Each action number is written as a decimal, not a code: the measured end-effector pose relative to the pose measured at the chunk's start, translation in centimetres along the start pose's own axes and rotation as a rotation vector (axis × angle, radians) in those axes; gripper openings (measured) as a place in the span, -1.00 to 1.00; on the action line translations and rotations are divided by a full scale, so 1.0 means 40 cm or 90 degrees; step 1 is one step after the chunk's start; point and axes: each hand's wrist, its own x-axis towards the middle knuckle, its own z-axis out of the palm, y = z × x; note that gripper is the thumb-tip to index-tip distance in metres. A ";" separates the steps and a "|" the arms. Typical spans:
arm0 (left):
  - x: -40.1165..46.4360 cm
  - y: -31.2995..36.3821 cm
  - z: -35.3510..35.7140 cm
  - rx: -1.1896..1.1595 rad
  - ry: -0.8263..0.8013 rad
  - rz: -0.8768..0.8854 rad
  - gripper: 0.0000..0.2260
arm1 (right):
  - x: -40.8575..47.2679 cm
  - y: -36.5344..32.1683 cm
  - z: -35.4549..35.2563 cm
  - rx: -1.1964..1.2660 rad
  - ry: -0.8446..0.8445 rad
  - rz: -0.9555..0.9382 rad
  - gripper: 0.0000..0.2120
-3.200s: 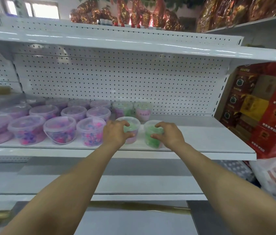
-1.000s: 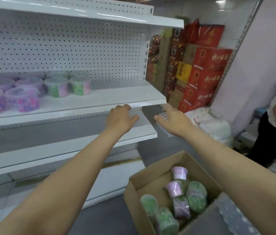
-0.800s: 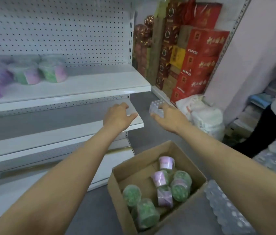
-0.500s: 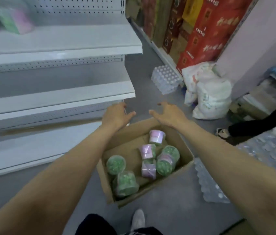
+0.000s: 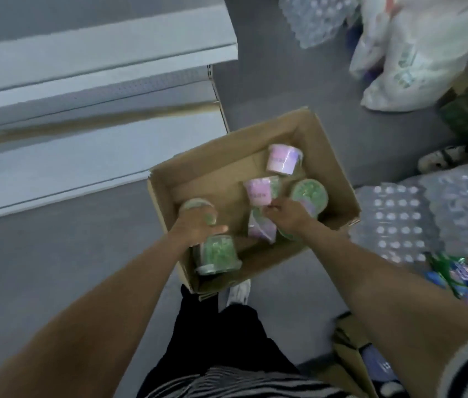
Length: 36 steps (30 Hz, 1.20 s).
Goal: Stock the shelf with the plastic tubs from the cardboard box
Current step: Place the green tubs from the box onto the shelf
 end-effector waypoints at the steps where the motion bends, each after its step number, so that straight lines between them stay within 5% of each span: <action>1: 0.009 -0.015 0.022 -0.006 -0.051 0.011 -0.47 | 0.018 0.010 0.020 0.002 -0.011 0.011 -0.52; 8: 0.045 -0.084 0.116 -0.080 -0.158 0.051 -0.49 | 0.082 0.033 0.129 0.159 -0.016 0.178 -0.39; 15: 0.108 -0.095 0.068 -0.079 -0.214 0.025 -0.66 | 0.120 -0.004 0.153 0.251 0.003 0.174 -0.39; 19: 0.115 -0.107 0.055 -0.076 -0.227 0.030 -0.65 | 0.133 -0.025 0.173 0.348 -0.078 0.146 -0.50; 25: 0.099 -0.109 0.048 -0.098 -0.220 0.017 -0.65 | 0.161 -0.001 0.187 0.253 0.032 0.097 -0.41; 30: 0.085 -0.112 0.051 -0.147 -0.213 0.029 -0.65 | 0.234 0.048 0.222 0.314 -0.064 0.103 -0.42; 36: 0.079 -0.126 0.055 -0.176 -0.213 0.026 -0.66 | 0.346 0.133 0.291 0.244 -0.055 0.114 -0.23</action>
